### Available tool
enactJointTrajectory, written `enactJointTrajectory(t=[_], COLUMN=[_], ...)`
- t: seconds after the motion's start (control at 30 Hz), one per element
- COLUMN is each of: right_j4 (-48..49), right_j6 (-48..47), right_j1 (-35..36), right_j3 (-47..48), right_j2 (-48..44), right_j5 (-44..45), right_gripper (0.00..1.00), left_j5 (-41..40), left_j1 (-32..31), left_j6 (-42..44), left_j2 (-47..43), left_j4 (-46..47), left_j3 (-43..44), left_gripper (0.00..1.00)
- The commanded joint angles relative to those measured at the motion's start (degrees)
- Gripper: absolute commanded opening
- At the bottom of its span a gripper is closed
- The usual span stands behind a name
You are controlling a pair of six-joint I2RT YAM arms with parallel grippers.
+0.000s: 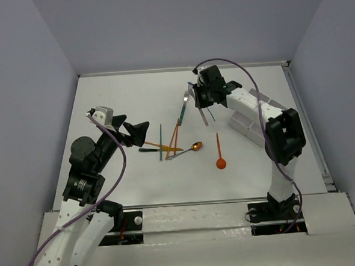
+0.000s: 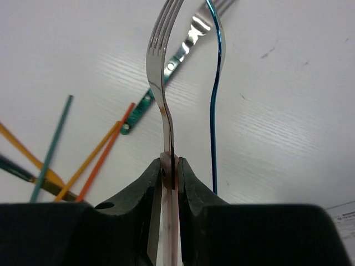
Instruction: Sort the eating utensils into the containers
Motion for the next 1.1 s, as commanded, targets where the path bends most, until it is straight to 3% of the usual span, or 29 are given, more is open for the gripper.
enactJointTrajectory(t=[0.0, 0.3, 0.5, 0.63, 0.67, 0.7, 0.87, 0.9, 0.93, 1.0, 1.03, 1.07], right_j4=[10.18, 9.65, 14.67, 10.47, 7.5, 0.68, -1.4, -2.46, 3.36, 5.1, 6.66, 13.81], right_j6=[1.33, 3.52, 7.21, 8.53, 7.92, 6.0, 6.16, 5.9, 7.99, 11.51, 13.35, 18.59], right_j1=[-0.76, -2.17, -2.17, -2.7, -2.7, -2.0, -2.61, -2.61, -3.22, -3.22, -4.44, -5.06], right_j3=[-4.11, -10.08, -20.03, -20.04, -18.9, -15.32, -14.95, -14.15, -17.02, -16.53, -15.74, -18.69], right_j2=[-12.34, -12.62, -10.69, -9.37, -8.93, -7.79, -7.44, -6.56, -6.99, -5.16, -1.23, -1.02], right_j5=[-3.82, -7.86, -19.52, -28.66, -27.13, -19.02, -20.87, -24.7, -34.92, -33.79, -50.15, -57.19], right_gripper=[0.0, 0.0, 0.0, 0.0, 0.0, 0.0, 0.0, 0.0, 0.0, 0.0, 0.0, 0.0], left_j5=[-0.45, -0.53, -0.71, -0.8, -0.8, -0.71, -0.71, -0.62, -0.62, -0.53, -0.45, -0.53], left_j1=[-0.31, -0.31, -0.31, -0.31, -0.31, -0.31, -0.31, -0.31, -0.31, -0.31, -0.31, -0.31], left_j6=[0.07, -0.11, -0.2, -0.2, -0.11, -0.11, -0.28, -0.37, -0.37, -0.46, -0.37, -0.37], left_j2=[-1.79, -3.11, -2.67, -2.49, -2.49, -2.49, -2.41, -2.32, -2.32, -2.06, -1.97, -1.79], left_j4=[2.17, 2.26, 2.34, 2.25, 2.25, 2.34, 2.34, 2.34, 2.34, 2.43, 2.43, 2.43], left_j3=[0.21, 0.04, 0.12, 0.12, 0.12, 0.21, 0.12, 0.12, 0.12, 0.04, 0.21, 0.21], left_gripper=[0.99, 0.99, 0.99, 0.99, 0.99, 0.99, 0.99, 0.99, 0.99, 0.99, 0.99, 0.99])
